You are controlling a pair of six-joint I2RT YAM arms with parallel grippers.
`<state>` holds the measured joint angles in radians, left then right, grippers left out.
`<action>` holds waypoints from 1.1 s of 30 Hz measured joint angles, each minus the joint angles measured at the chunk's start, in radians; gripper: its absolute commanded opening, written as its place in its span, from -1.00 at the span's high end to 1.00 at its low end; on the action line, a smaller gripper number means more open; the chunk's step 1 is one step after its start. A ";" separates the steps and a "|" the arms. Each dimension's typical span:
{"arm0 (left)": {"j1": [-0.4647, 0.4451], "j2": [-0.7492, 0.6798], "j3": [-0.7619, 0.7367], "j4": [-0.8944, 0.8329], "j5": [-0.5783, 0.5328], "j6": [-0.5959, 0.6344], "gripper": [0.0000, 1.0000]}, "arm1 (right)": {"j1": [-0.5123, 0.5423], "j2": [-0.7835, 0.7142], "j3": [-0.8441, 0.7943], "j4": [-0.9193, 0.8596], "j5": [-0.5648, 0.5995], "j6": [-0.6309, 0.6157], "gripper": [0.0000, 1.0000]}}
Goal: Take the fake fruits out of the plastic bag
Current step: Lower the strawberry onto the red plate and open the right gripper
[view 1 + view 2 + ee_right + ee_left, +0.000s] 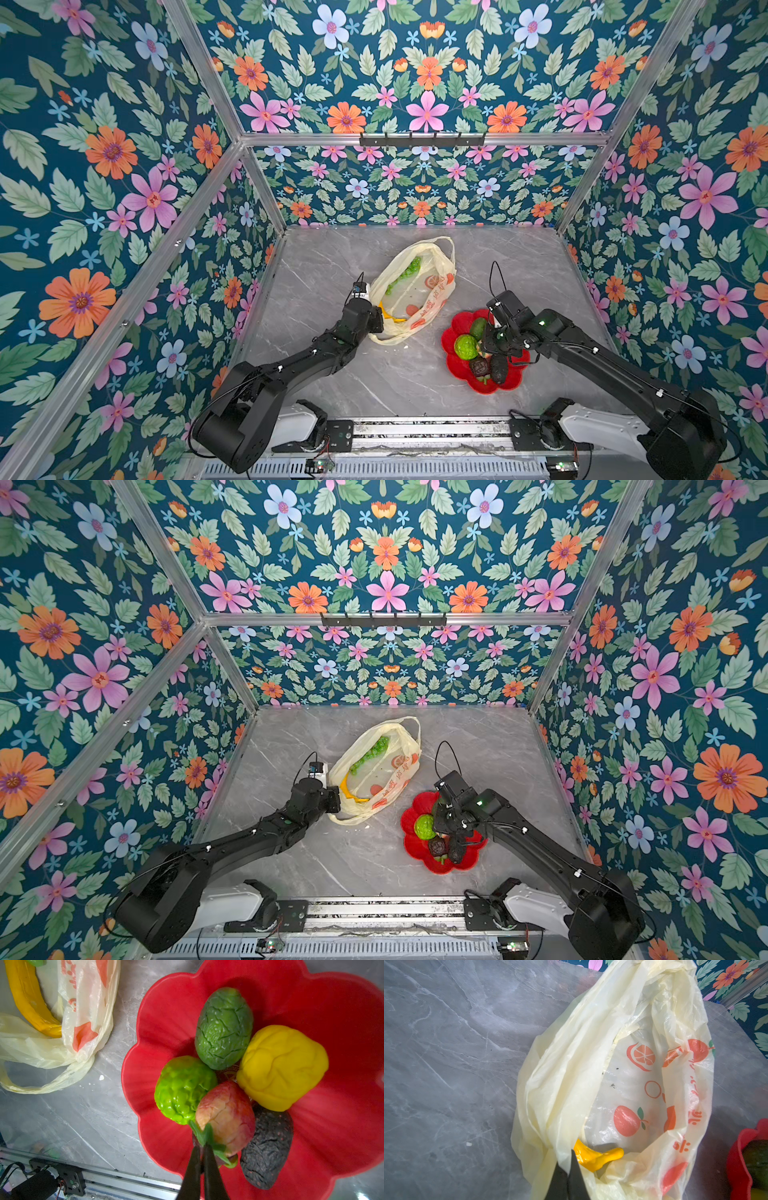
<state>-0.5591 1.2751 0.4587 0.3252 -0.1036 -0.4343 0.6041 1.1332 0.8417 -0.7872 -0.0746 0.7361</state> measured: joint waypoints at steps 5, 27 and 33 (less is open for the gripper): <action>0.000 0.002 0.000 0.000 0.000 0.000 0.97 | -0.031 0.000 -0.016 0.013 -0.001 0.000 0.82; 0.000 0.002 0.000 0.000 -0.002 0.000 0.98 | -0.037 0.016 -0.006 0.008 0.026 -0.011 0.37; 0.000 0.002 0.002 -0.002 -0.013 0.000 0.98 | -0.037 0.010 0.055 0.007 0.049 -0.034 0.32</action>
<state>-0.5591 1.2766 0.4610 0.3237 -0.1169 -0.4347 0.5671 1.1435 0.8967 -0.7803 -0.0254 0.7017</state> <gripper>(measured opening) 0.050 0.336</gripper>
